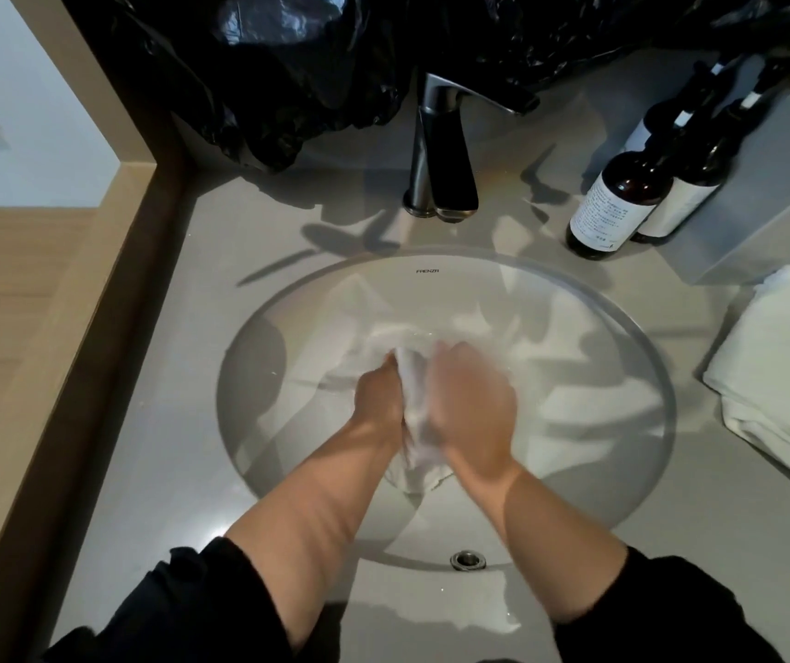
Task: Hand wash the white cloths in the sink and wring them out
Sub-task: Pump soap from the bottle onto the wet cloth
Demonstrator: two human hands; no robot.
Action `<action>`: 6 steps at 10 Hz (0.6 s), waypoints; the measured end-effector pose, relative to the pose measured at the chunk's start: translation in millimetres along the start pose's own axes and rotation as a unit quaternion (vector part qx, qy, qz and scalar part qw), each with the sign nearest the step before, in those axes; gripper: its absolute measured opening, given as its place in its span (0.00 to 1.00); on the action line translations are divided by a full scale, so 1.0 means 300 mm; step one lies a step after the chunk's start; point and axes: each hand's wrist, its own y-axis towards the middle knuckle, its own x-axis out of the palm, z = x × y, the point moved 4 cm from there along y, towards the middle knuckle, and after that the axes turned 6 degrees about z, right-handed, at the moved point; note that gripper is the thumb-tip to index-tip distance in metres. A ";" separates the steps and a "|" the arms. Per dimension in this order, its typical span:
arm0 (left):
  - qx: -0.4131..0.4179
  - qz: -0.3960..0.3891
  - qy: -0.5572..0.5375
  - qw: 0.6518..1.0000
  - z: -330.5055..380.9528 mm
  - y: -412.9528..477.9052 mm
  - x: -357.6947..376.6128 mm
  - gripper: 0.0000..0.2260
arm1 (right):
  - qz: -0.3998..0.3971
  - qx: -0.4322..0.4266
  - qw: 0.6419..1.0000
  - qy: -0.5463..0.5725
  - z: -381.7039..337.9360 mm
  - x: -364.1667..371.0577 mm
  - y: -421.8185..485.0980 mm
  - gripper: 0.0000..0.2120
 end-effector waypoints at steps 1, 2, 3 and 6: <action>0.017 -0.053 0.046 0.997 -0.007 -0.016 0.013 0.11 | -0.058 0.085 0.994 -0.024 0.043 0.036 0.066 0.23; 0.023 -0.007 0.031 0.999 0.020 -0.024 -0.020 0.12 | -0.090 0.199 0.976 0.001 0.111 0.010 0.157 0.25; 0.051 0.041 0.013 0.998 0.036 0.006 -0.047 0.14 | -0.081 0.032 0.996 -0.036 0.023 0.003 0.051 0.20; 0.088 -0.019 0.043 0.995 0.087 -0.008 -0.038 0.11 | -0.359 0.170 0.915 0.069 0.232 0.019 0.136 0.29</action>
